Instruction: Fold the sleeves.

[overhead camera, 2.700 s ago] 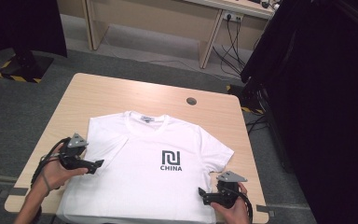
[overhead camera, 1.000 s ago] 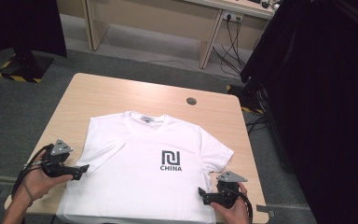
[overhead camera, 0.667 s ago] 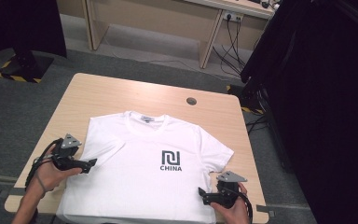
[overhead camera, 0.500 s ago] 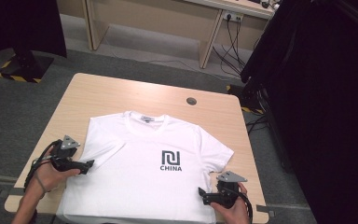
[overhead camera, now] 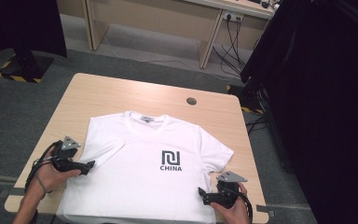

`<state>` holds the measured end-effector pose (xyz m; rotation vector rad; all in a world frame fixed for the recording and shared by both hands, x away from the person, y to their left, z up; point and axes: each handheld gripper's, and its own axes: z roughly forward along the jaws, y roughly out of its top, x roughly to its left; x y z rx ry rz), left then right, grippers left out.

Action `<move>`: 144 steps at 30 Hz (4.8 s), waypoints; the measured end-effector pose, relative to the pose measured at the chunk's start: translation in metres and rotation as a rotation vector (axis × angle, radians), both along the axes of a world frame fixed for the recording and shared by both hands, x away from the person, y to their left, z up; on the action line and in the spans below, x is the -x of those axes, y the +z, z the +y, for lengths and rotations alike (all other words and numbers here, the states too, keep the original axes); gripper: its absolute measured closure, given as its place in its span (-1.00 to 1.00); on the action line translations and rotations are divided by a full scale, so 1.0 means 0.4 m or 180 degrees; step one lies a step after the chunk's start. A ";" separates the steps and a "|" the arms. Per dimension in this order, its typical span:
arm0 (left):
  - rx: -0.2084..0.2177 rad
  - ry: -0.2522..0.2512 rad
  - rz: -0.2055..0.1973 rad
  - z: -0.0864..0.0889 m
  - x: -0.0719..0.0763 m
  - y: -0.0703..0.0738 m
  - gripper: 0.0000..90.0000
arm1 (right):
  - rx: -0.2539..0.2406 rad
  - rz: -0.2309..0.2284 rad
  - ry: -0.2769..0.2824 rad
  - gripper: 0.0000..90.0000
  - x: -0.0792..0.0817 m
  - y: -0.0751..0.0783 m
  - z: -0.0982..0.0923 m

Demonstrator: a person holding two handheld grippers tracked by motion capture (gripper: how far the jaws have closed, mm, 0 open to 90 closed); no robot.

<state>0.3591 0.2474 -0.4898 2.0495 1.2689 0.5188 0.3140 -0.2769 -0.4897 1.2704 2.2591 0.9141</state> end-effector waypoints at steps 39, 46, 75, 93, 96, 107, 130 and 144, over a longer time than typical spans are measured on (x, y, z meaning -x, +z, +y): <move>0.0032 -0.0106 -0.0151 -0.049 0.008 -0.017 -1.00 | -0.0028 0.0024 0.0075 -0.97 -0.002 0.002 -0.008; 0.0029 -0.0103 -0.0152 -0.049 0.009 -0.017 -1.00 | -0.0132 0.0080 -0.0043 -0.91 -0.010 0.011 -0.029; 0.0028 -0.0084 -0.0151 -0.049 0.010 -0.017 -1.00 | -0.0327 -0.0139 -0.0489 -0.88 -0.101 0.061 -0.114; 0.0026 -0.0084 -0.0149 -0.050 0.010 -0.017 -1.00 | -0.0340 -0.0162 -0.0637 -0.72 -0.210 0.078 -0.101; 0.0029 -0.0086 -0.0150 -0.050 0.010 -0.017 -1.00 | -0.0329 -0.0160 -0.0665 -0.71 -0.226 0.079 -0.102; 0.0028 -0.0087 -0.0150 -0.050 0.010 -0.017 -1.00 | -0.0222 -0.0075 -0.0736 -0.71 -0.260 0.062 -0.114; 0.0028 -0.0087 -0.0149 -0.050 0.010 -0.017 -1.00 | -0.0105 0.0030 -0.0996 -0.33 -0.309 0.039 -0.148; 0.0028 -0.0088 -0.0149 -0.050 0.010 -0.017 -1.00 | -0.0149 -0.0220 -0.0700 0.84 -0.291 0.047 -0.116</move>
